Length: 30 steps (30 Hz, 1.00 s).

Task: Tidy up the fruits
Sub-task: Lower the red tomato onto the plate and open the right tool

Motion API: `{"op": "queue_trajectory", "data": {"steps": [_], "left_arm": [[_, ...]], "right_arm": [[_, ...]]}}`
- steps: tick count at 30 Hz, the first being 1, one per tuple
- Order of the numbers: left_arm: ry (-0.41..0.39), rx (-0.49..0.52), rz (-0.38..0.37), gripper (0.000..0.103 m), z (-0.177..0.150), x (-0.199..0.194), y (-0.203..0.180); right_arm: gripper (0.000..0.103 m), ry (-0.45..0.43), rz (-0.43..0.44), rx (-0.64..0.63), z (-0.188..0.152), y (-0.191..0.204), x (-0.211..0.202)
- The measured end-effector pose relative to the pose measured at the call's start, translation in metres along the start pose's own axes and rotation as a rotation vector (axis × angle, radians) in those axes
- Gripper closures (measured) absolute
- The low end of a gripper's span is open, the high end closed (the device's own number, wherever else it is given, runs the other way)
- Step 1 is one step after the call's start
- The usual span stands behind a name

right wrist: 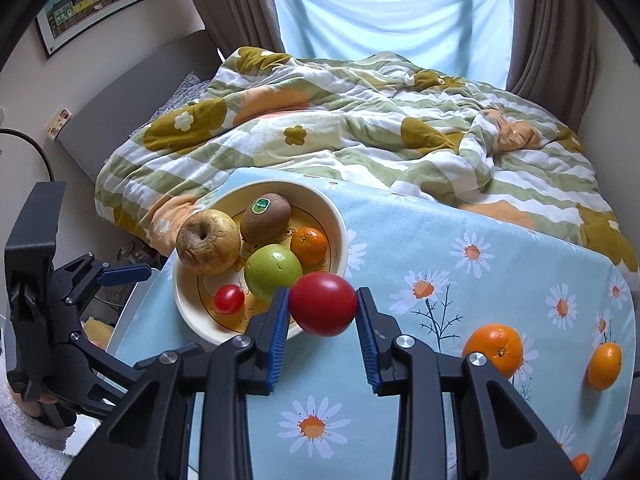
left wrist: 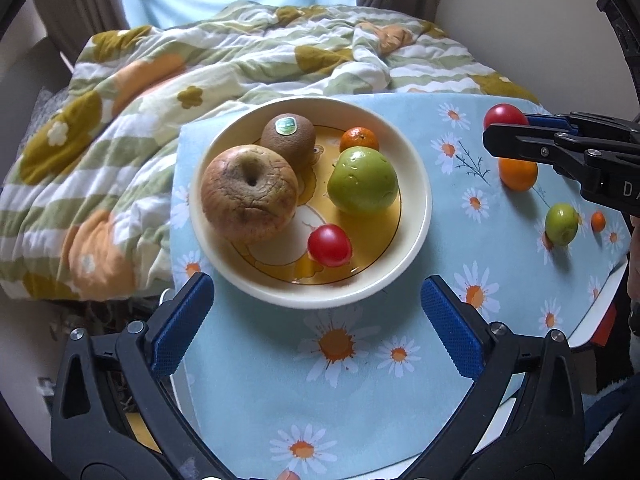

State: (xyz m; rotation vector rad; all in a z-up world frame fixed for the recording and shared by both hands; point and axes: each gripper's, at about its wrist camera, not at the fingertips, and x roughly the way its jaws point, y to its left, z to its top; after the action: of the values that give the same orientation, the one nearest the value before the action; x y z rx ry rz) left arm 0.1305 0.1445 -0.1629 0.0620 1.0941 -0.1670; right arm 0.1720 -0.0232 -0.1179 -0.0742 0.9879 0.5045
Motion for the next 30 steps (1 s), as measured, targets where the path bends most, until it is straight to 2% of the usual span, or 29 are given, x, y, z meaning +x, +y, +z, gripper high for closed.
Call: {"op": "queue_trajectory", "data": {"steps": [12,22,23,24,27,29,30], "left_arm": [[-0.006,-0.107,0.054,0.0,-0.031,-0.019,0.019],[0.007,-0.146,0.053,0.0,-0.049,-0.012,0.03],[0.008,-0.146,0.051,0.0,-0.05,-0.011,0.03],[0.009,-0.145,0.049,0.0,-0.049,-0.01,0.03],[0.014,-0.139,0.043,0.0,-0.049,-0.007,0.028],[0.017,-0.135,0.037,0.0,-0.049,-0.006,0.027],[0.019,-0.132,0.036,0.0,-0.049,-0.005,0.026]], "right_arm": [[0.073,0.062,0.115,-0.073,-0.001,0.04,0.033],[0.073,0.096,0.092,-0.099,-0.008,0.058,0.065],[0.069,0.099,0.087,-0.1,-0.008,0.058,0.067],[0.059,0.099,0.085,-0.099,-0.009,0.057,0.067],[0.041,0.091,0.094,-0.089,-0.01,0.056,0.067],[0.021,0.076,0.089,-0.082,-0.011,0.054,0.064],[0.016,0.066,0.086,-0.077,-0.011,0.053,0.062]]}}
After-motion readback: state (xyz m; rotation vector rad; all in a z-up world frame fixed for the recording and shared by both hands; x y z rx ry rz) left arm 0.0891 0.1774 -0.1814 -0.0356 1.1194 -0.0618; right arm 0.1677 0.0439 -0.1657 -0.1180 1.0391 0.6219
